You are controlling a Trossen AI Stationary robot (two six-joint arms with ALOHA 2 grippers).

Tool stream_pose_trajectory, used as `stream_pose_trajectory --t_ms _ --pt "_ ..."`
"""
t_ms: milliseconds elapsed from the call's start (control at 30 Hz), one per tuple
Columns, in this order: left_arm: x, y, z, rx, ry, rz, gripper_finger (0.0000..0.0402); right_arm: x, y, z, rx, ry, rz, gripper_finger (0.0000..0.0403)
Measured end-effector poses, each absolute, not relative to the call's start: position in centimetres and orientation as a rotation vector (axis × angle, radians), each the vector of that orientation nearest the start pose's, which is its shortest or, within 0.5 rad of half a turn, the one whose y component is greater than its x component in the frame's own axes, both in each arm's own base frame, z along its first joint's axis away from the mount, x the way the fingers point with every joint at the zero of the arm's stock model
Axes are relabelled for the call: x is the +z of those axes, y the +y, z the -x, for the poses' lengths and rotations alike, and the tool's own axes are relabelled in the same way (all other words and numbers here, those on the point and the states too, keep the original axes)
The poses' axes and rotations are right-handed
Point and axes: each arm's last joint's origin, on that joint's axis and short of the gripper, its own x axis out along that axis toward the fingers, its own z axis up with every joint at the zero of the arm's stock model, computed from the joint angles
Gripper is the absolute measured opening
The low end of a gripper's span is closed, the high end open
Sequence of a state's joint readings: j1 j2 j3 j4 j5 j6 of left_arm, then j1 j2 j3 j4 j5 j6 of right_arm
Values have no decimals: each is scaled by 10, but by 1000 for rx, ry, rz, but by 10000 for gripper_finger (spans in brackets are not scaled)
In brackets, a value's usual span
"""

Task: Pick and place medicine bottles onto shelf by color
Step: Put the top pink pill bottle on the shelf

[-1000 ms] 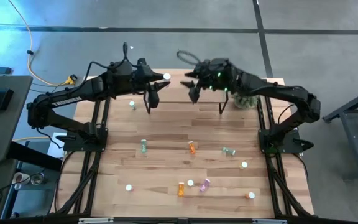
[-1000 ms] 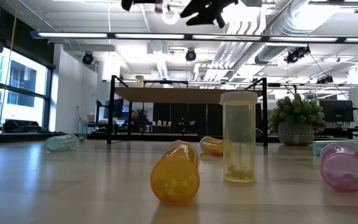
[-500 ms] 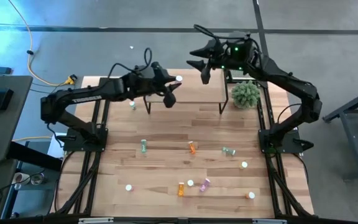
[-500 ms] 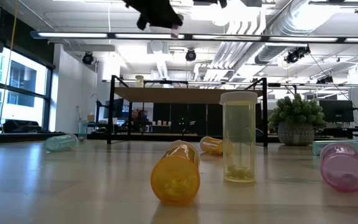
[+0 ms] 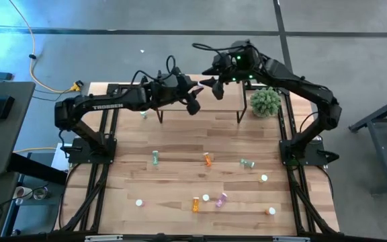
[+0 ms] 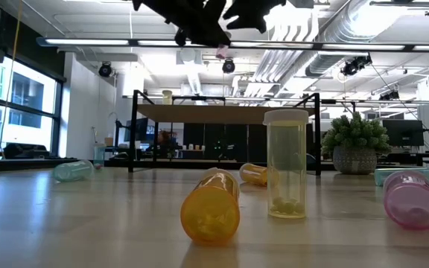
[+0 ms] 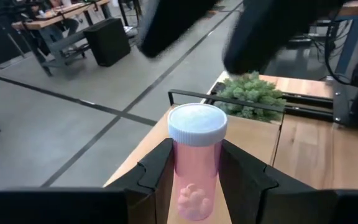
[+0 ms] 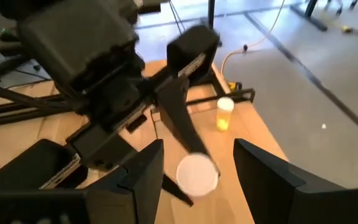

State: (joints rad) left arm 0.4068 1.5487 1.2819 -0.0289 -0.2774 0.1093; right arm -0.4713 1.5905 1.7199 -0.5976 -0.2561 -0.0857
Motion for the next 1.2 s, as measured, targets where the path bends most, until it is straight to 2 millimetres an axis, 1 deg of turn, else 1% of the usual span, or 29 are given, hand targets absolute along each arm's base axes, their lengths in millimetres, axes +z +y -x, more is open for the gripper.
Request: stream_pose_trajectory --t_ms 300,567,733,867,1067,1200 --pt "332 150 -326 687 334 -88 106 405 -154 -318 -199 482 -141 186" --pt "338 150 -328 688 276 -93 106 402 -155 -319 -236 502 -137 186" --pt "339 150 -328 683 276 -125 106 402 -155 -319 -237 502 -137 184" --pt "339 150 -328 683 276 -127 106 402 -155 -319 -237 502 -137 168" --pt "339 150 -328 674 283 -148 106 401 -155 -320 -230 500 -156 122" --pt "338 150 -328 676 289 -148 106 399 -156 -323 -216 501 -180 109"
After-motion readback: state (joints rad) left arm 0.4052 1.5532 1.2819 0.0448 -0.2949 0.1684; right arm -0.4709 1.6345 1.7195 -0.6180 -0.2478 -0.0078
